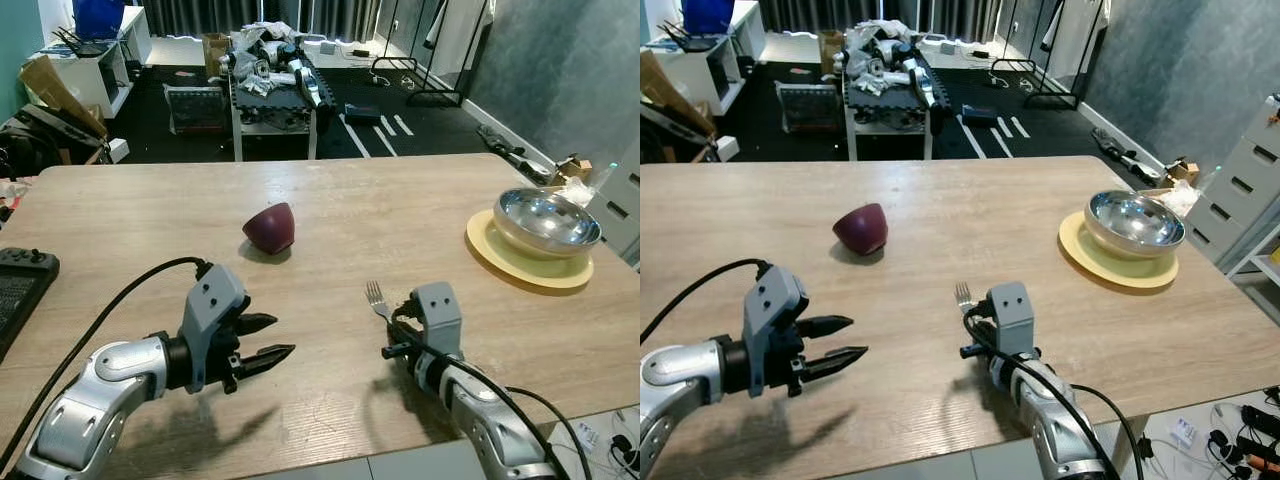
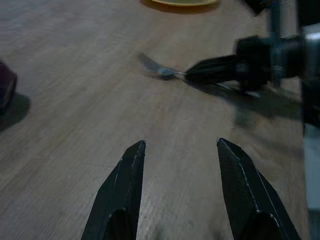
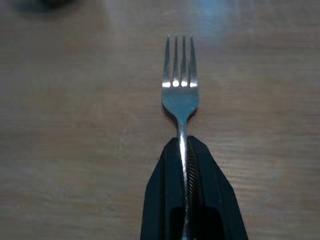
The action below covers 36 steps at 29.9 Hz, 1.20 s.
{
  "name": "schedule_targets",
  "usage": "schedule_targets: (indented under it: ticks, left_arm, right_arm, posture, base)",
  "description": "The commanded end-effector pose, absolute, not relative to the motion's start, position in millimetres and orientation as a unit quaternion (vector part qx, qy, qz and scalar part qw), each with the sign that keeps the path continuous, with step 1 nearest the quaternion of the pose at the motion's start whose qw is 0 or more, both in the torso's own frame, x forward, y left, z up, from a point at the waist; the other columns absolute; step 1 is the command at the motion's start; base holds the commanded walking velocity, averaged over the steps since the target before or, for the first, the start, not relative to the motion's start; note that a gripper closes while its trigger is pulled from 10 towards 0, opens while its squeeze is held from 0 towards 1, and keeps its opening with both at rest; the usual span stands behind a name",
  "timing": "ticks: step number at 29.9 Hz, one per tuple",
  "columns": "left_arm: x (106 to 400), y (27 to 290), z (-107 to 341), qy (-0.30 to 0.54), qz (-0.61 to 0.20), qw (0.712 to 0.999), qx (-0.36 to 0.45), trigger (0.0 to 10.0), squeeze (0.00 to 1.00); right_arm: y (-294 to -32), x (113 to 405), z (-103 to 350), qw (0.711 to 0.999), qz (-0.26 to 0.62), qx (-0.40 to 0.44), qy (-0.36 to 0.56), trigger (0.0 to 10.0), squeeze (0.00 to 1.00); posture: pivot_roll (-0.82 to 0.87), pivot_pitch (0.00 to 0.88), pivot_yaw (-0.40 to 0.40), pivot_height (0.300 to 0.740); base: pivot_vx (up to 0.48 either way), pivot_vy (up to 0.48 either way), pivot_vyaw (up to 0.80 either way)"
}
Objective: Setting the table
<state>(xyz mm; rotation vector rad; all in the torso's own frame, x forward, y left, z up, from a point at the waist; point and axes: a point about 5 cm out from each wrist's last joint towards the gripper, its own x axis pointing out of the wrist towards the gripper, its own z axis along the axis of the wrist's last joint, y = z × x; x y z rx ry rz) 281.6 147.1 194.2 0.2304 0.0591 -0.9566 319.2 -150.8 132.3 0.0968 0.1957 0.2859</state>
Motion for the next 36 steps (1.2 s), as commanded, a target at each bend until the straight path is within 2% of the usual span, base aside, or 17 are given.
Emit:
schedule_targets:
  ticks: [1, 2, 3, 10, 16, 20, 36]
  left_arm:
    - [283, 145, 193, 0.028, -0.445, 0.889, 0.107, 10.0, 0.0]
    - [283, 145, 193, 0.028, -0.445, 0.889, 0.107, 10.0, 0.0]
    - [285, 144, 194, 0.022, -0.435, 0.894, 0.105, 10.0, 0.0]
    - [298, 134, 201, -0.005, -0.374, 0.923, 0.084, 10.0, 0.0]
    - [306, 132, 198, -0.007, -0.333, 0.939, 0.089, 10.0, 0.0]
    - [317, 132, 196, -0.008, -0.27, 0.96, 0.079, 10.0, 0.0]
    - [326, 130, 193, -0.012, -0.202, 0.978, 0.052, 10.0, 0.0]
  right_arm:
    - [-151, 315, 149, 0.984, 0.15, 0.078, 0.049, 4.5, 0.0]
    - [-151, 315, 149, 0.984, 0.15, 0.078, 0.049, 4.5, 0.0]
    - [-151, 314, 156, 0.984, 0.149, 0.086, 0.032, 10.0, 0.0]
    - [-161, 298, 179, 0.991, 0.084, 0.084, -0.059, 10.0, 0.0]
    - [-168, 292, 174, 0.996, 0.038, 0.057, -0.063, 10.0, 0.0]
    - [-173, 282, 154, 0.997, -0.019, 0.058, -0.042, 10.0, 0.0]
    - [-173, 288, 149, 0.997, -0.036, 0.05, -0.044, 10.0, 0.0]
  posture:
    - [0.1, 0.124, 0.02, 0.74]
    - [0.1, 0.124, 0.02, 0.74]
    - [0.1, 0.123, 0.022, 0.74]
    - [0.09, 0.117, 0.03, 0.74]
    - [0.07, 0.101, 0.041, 0.74]
    - [0.07, 0.085, 0.048, 0.74]
    - [0.06, 0.063, 0.048, 0.74]
  base:
    - [0.0, 0.0, 0.0]
    - [0.0, 0.0, 0.0]
    - [0.0, 0.0, 0.0]
    - [0.0, 0.0, 0.0]
    - [0.0, 0.0, 0.0]
    - [0.0, 0.0, 0.0]
    - [0.0, 0.0, 0.0]
